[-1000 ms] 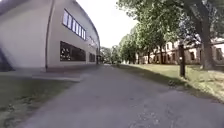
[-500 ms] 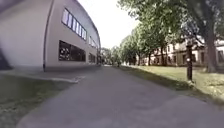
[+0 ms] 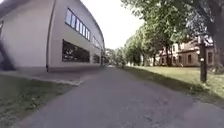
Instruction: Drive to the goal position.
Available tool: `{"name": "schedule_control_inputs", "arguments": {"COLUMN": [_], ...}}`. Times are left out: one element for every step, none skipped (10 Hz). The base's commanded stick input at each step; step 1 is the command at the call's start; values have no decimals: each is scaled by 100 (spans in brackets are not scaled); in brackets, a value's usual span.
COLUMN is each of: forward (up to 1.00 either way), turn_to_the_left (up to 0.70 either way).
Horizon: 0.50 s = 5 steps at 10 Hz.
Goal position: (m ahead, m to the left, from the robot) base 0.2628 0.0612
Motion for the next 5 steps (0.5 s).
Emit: {"name": "schedule_control_inputs", "arguments": {"forward": [0,0,0,0,0], "turn_to_the_left": [0,0,0,0,0]}}
